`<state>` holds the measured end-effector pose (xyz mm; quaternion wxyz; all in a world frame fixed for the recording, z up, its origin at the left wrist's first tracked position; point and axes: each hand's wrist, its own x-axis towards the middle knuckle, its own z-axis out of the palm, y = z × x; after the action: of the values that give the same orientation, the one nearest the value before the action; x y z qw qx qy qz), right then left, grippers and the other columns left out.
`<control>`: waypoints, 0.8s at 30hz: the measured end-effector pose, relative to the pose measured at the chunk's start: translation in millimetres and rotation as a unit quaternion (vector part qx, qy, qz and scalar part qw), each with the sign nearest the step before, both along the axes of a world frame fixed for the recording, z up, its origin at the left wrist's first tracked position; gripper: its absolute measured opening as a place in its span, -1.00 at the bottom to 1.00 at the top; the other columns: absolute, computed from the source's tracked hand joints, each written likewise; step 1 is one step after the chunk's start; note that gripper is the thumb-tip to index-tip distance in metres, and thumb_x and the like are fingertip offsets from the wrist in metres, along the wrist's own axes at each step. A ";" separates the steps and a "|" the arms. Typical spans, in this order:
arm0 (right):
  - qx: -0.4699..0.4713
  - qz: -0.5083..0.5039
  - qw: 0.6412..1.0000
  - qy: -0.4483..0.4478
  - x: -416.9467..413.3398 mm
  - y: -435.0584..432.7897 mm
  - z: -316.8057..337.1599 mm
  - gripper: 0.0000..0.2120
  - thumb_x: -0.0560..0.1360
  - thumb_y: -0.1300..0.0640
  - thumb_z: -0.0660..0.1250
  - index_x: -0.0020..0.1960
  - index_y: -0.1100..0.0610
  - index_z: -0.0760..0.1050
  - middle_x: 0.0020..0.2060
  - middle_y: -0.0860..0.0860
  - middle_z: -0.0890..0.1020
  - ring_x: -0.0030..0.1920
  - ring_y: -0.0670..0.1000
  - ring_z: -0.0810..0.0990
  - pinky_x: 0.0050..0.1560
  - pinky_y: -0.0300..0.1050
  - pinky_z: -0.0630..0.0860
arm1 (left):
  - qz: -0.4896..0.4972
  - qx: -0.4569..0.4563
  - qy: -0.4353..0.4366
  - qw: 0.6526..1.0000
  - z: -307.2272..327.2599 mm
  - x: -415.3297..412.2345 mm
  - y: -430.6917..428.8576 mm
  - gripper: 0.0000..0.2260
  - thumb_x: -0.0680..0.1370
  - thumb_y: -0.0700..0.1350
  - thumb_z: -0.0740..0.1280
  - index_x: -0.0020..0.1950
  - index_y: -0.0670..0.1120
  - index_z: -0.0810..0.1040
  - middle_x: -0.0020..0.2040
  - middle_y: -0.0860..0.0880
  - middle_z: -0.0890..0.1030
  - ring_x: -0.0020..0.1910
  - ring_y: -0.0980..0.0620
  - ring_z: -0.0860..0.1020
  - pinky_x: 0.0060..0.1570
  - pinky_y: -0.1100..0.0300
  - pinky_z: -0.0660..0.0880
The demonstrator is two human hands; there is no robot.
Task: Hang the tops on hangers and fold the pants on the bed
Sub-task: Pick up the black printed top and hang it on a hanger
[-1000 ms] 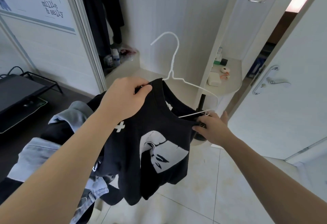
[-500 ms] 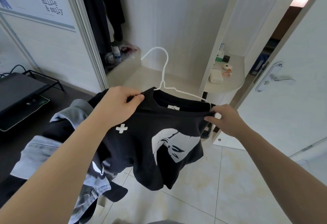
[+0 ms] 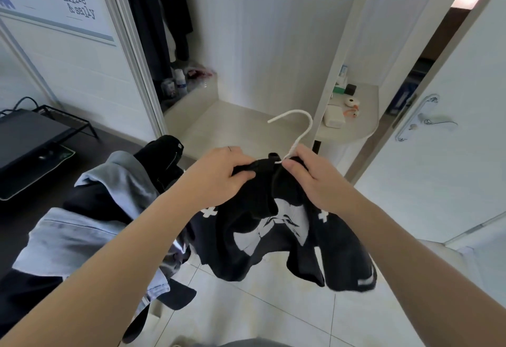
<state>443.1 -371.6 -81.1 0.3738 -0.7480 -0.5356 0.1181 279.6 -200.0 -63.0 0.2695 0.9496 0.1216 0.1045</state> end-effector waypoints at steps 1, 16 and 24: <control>0.004 -0.010 1.000 0.007 0.2 -0.8 -2.1 -0.84 0.59 -0.22 0.13 -0.13 -0.25 0.37 -0.24 -0.19 0.54 -0.20 -0.11 0.53 -0.15 -0.13 0.43 | 0.000 -0.010 -0.018 1.000 -1.7 -1.8 2.2 -0.82 0.64 -0.09 0.32 0.14 -0.02 0.69 -0.08 0.00 0.59 -0.05 0.09 0.52 0.03 0.16 0.45; -0.044 0.011 0.998 0.033 15.2 -5.4 10.8 -0.63 0.62 -0.10 0.22 -0.28 0.03 0.54 -0.32 0.19 0.54 -0.26 0.20 0.52 -0.10 0.17 0.48 | 0.026 -0.039 -0.096 0.994 -16.8 -17.1 31.3 -0.83 0.62 -0.07 0.35 0.16 0.07 0.69 -0.02 0.10 0.66 0.06 0.17 0.57 0.15 0.29 0.45; -0.041 0.024 0.998 0.050 18.1 -3.1 15.0 -0.54 0.63 -0.12 0.21 -0.33 0.13 0.43 -0.51 0.05 0.43 -0.48 0.02 0.37 -0.35 -0.22 0.38 | 0.061 -0.052 -0.104 0.991 -28.9 -23.4 26.2 -0.83 0.60 -0.09 0.40 0.17 0.03 0.69 -0.01 0.20 0.61 0.06 0.24 0.54 0.12 0.45 0.38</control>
<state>461.2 -374.7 -66.0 0.3657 -0.7428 -0.5290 0.1862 256.2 -173.8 -91.9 0.3227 0.9091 0.1561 0.2122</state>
